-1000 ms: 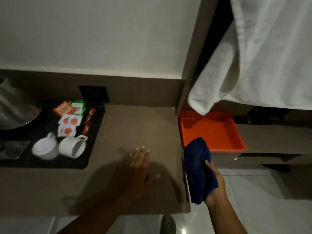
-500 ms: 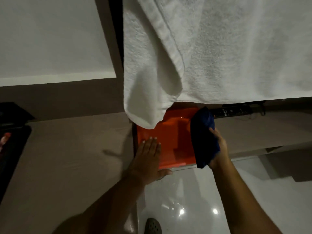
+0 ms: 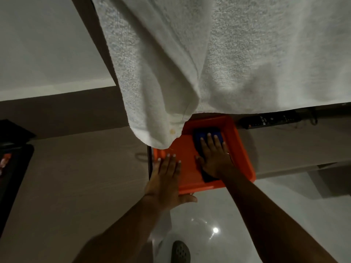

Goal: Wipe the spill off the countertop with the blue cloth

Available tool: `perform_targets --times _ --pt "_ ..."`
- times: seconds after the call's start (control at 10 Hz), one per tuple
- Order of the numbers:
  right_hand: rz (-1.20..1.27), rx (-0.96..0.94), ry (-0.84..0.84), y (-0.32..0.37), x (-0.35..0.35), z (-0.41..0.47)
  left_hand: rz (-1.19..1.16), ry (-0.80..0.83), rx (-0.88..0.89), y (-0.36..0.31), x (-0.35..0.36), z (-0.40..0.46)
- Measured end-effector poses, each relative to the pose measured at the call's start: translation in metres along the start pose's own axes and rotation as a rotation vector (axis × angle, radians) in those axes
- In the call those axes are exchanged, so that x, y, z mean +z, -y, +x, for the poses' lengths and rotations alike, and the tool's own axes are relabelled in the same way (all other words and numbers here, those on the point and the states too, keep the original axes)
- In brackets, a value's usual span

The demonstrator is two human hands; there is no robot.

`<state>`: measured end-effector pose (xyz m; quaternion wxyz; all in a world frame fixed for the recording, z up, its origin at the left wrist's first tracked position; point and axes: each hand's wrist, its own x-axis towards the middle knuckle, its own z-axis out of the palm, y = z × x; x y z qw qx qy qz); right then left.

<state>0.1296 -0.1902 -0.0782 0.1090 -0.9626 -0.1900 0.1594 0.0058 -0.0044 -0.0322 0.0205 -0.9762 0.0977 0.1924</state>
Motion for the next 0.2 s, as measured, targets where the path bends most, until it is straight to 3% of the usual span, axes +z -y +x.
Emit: perform_targets --times 0.2 --pt "0.111 0.107 -0.068 0.021 -0.016 -0.020 -0.119 -0.110 -0.043 0.013 -0.007 -0.014"
